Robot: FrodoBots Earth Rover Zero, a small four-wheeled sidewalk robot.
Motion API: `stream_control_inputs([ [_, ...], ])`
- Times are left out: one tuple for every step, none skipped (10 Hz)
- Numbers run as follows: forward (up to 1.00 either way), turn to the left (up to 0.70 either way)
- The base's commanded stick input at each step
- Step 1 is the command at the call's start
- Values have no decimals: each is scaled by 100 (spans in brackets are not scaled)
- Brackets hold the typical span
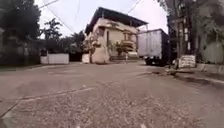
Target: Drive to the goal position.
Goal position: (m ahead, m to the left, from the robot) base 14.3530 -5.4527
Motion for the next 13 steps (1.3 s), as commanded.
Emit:
stream_control_inputs([
  [85, 0],
  [85, 0],
  [85, 0],
  [85, 0],
  [85, 0],
  [85, 0],
  [85, 0],
  [85, 0],
  [85, 0],
  [85, 0],
  [85, 0],
  [85, 0],
  [85, 0],
])
